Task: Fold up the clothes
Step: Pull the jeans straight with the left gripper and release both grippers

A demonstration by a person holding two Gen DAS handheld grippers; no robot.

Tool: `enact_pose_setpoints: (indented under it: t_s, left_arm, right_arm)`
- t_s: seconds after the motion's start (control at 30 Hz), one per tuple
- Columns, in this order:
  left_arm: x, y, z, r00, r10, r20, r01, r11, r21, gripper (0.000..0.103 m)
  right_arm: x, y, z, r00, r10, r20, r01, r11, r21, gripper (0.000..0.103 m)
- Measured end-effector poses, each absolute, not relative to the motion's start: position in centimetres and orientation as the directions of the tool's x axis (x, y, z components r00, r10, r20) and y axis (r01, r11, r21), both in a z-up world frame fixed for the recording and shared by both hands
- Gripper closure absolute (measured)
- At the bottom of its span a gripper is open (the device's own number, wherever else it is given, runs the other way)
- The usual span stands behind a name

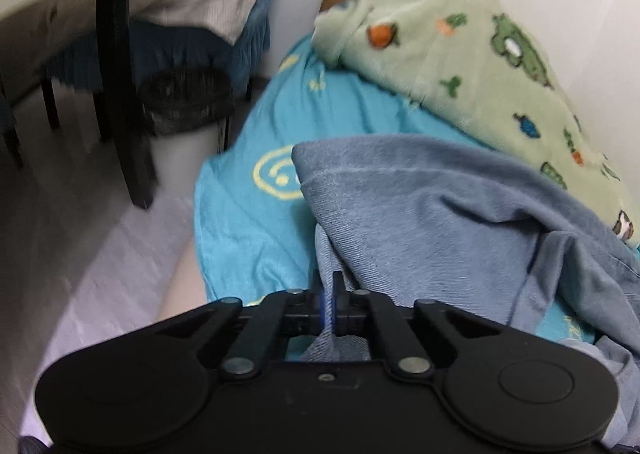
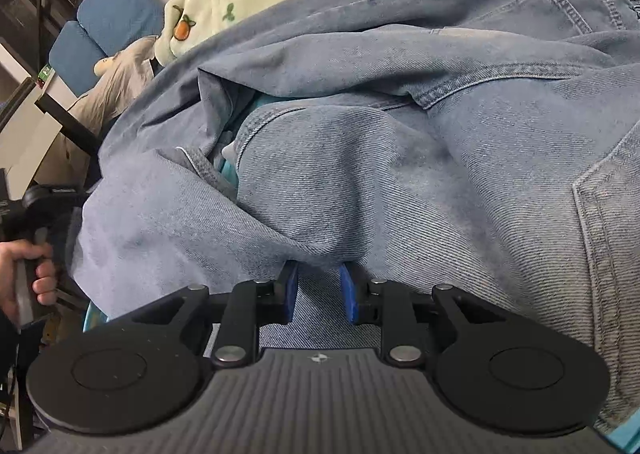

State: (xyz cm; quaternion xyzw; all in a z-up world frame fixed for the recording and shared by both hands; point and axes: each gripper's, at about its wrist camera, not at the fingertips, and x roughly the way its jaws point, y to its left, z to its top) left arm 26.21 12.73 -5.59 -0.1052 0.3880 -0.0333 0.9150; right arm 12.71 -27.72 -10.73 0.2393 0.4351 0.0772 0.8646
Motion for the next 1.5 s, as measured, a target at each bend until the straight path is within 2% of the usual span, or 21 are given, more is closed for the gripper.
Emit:
enact_pose_setpoints:
  t_s: [0.3, 0.47, 0.6, 0.8, 0.87, 0.97, 1.1, 1.3, 1.5]
  left_arm:
    - [18.2, 14.4, 0.6, 0.788, -0.043, -0.615, -0.149, 0.954, -0.258, 0.102]
    - [12.7, 17.0, 1.1, 0.791, 0.079, -0.606, -0.316, 0.902, -0.295, 0.102]
    - [9.7, 19.5, -0.3, 0.751, 0.172, -0.637, -0.463, 0.825, -0.324, 0.102]
    - [9.2, 21.3, -2.9, 0.647, 0.163, -0.745, -0.585, 0.733, -0.348, 0.099]
    - [8.7, 21.2, -2.3, 0.651, 0.183, -0.736, -0.593, 0.728, -0.344, 0.093]
    - [7.7, 20.9, -1.3, 0.667, 0.209, -0.715, -0.596, 0.726, -0.343, 0.067]
    - [6.5, 19.4, 0.4, 0.706, 0.214, -0.675, -0.547, 0.771, -0.327, 0.056]
    - [6.1, 15.6, 1.8, 0.767, 0.144, -0.625, -0.421, 0.849, -0.321, 0.052]
    - [6.5, 10.0, 2.2, 0.811, 0.038, -0.584, -0.246, 0.927, -0.282, 0.052]
  right_arm:
    - [11.8, -27.9, -10.0, 0.629, 0.338, -0.700, 0.063, 0.876, 0.479, 0.074]
    - [11.3, -28.2, -9.3, 0.643, 0.356, -0.678, 0.054, 0.862, 0.504, 0.073]
    - [10.9, -28.3, -8.6, 0.651, 0.371, -0.662, 0.040, 0.854, 0.518, 0.072]
    - [10.4, -28.7, -7.9, 0.665, 0.376, -0.645, 0.049, 0.840, 0.541, 0.070]
    - [10.3, -28.9, -7.6, 0.675, 0.370, -0.639, 0.058, 0.836, 0.545, 0.065]
    - [10.1, -29.3, -7.2, 0.690, 0.352, -0.632, 0.074, 0.835, 0.546, 0.064]
    - [9.6, -30.3, -6.0, 0.727, 0.339, -0.597, 0.084, 0.819, 0.567, 0.064]
    - [8.0, -32.9, -3.4, 0.798, 0.304, -0.520, 0.097, 0.788, 0.608, 0.064]
    - [6.4, -37.2, -2.1, 0.852, 0.245, -0.463, 0.154, 0.728, 0.668, 0.059]
